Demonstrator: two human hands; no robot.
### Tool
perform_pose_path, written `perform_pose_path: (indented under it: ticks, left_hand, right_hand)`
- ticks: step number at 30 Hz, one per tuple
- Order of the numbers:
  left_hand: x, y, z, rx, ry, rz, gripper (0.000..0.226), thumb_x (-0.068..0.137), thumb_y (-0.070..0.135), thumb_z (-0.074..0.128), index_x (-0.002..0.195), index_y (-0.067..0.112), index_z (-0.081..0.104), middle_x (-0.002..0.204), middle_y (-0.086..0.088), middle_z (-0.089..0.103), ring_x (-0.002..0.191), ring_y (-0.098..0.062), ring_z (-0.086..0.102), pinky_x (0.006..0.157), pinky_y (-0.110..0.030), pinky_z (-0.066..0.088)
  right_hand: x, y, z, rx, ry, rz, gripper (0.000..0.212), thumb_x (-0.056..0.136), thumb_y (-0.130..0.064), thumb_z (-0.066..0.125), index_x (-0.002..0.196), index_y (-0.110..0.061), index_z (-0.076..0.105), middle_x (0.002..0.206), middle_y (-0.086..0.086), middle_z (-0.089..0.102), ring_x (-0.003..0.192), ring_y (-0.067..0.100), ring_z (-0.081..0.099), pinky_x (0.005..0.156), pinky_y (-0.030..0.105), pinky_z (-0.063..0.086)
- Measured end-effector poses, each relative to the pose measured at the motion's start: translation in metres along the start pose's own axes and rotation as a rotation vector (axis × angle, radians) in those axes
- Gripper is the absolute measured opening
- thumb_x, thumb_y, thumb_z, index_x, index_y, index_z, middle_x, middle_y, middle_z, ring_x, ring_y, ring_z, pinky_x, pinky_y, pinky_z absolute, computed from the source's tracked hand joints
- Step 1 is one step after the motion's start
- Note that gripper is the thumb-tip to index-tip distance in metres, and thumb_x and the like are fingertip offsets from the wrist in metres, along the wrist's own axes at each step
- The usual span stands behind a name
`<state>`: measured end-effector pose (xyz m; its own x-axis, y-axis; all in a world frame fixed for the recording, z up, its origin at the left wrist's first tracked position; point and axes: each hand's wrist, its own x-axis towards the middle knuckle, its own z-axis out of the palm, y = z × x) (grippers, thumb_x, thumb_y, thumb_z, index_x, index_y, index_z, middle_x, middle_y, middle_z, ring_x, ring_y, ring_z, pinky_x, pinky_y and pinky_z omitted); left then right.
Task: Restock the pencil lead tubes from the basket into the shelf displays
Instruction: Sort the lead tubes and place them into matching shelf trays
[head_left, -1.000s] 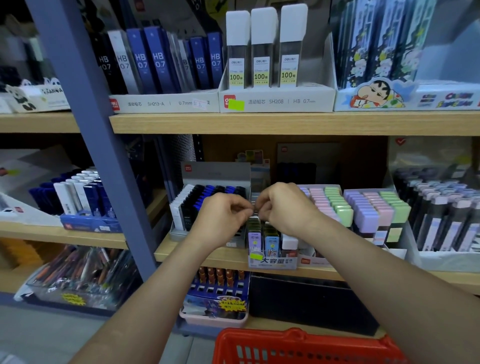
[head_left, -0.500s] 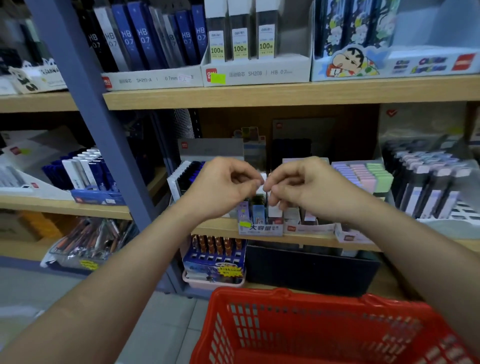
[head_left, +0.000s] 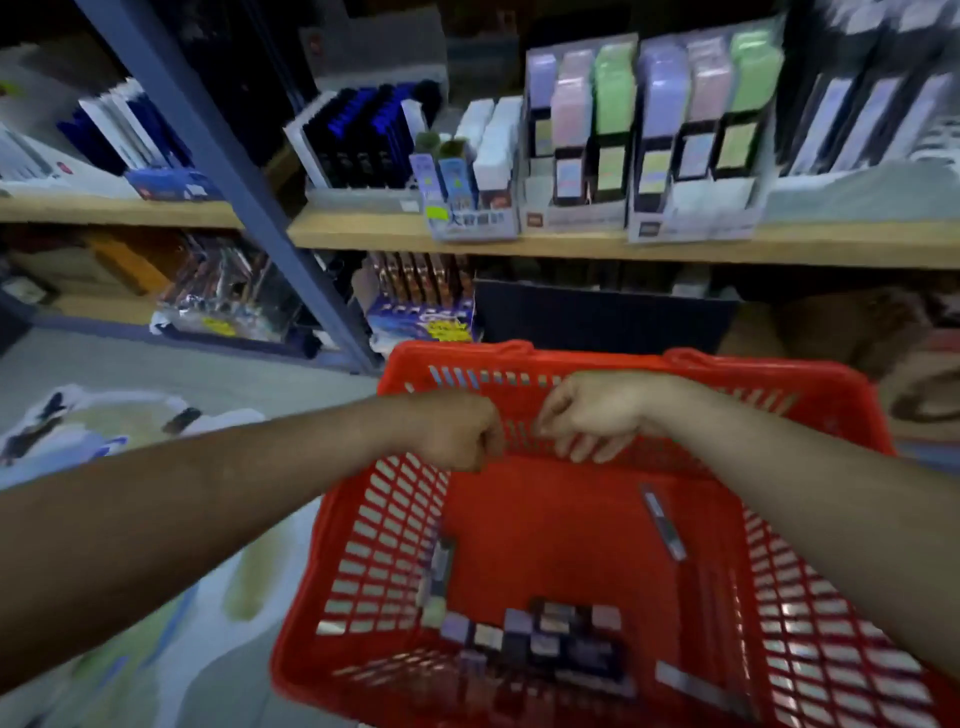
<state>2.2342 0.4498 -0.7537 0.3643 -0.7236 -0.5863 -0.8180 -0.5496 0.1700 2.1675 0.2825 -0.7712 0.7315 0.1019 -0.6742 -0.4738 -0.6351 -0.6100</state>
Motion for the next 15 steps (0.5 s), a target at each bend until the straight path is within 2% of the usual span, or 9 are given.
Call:
perform_pose_path:
  ticks: [2,3,6,8,11,14,15]
  left_hand:
    - [0.014,0.0,0.04,0.076,-0.134,-0.038,0.031,0.086,0.011,0.058,0.115,0.008,0.066,0.111,-0.012,0.069,0.104,-0.029,0.062,0.078,-0.029,0.042]
    - [0.02,-0.003,0.059,0.116,-0.176,-0.058,0.033,0.087,0.015,0.059,0.119,0.008,0.063,0.116,-0.014,0.066,0.107,-0.03,0.06,0.08,-0.029,0.042]
    - [0.033,-0.009,0.111,0.216,-0.248,-0.125,0.037,0.087,0.023,0.063,0.12,0.006,0.059,0.12,-0.015,0.063,0.108,-0.031,0.06,0.085,-0.033,0.047]
    - [0.038,-0.01,0.14,0.263,-0.29,-0.15,0.042,0.086,0.021,0.066,0.124,0.006,0.055,0.123,-0.015,0.061,0.109,-0.031,0.06,0.087,-0.035,0.048]
    - [0.041,-0.009,0.17,0.185,-0.349,-0.217,0.058,0.087,0.026,0.066,0.136,0.005,0.043,0.132,-0.018,0.054,0.113,-0.032,0.059,0.094,-0.038,0.049]
    - [0.043,0.0,0.182,0.076,-0.386,-0.273,0.09,0.087,0.054,0.061,0.149,0.004,0.019,0.152,-0.025,0.027,0.132,-0.038,0.041,0.107,-0.042,0.039]
    - [0.043,0.008,0.181,0.024,-0.406,-0.282,0.097,0.084,0.061,0.061,0.15,0.007,0.014,0.153,-0.025,0.021,0.133,-0.039,0.038,0.106,-0.041,0.039]
  right_hand:
    - [0.011,0.032,0.008,-0.061,0.103,0.048,0.021,0.098,-0.019,0.053,0.111,-0.013,0.068,0.108,0.011,0.07,0.1,0.029,0.066,0.082,0.036,0.053]
    - [0.014,0.048,0.012,-0.131,0.137,0.082,0.026,0.098,-0.019,0.053,0.116,-0.008,0.068,0.115,0.012,0.068,0.104,0.029,0.065,0.084,0.033,0.052]
    - [0.018,0.09,0.027,-0.275,0.194,0.189,0.035,0.096,-0.019,0.052,0.124,-0.001,0.062,0.125,0.017,0.064,0.102,0.025,0.061,0.068,0.023,0.047]
    - [0.022,0.12,0.04,-0.314,0.197,0.267,0.037,0.096,-0.018,0.051,0.128,0.001,0.057,0.129,0.018,0.062,0.112,0.028,0.061,0.078,0.027,0.048]
    - [0.019,0.16,0.062,-0.313,0.171,0.394,0.042,0.094,-0.022,0.055,0.131,-0.001,0.054,0.133,0.02,0.058,0.121,0.031,0.057,0.08,0.028,0.049]
    - [0.016,0.178,0.084,-0.294,0.211,0.473,0.065,0.089,-0.032,0.061,0.143,-0.008,0.035,0.148,0.021,0.037,0.139,0.036,0.037,0.109,0.037,0.037]
    - [0.017,0.177,0.091,-0.275,0.193,0.459,0.066,0.091,-0.032,0.06,0.145,-0.007,0.031,0.149,0.02,0.035,0.139,0.036,0.036,0.11,0.037,0.037]
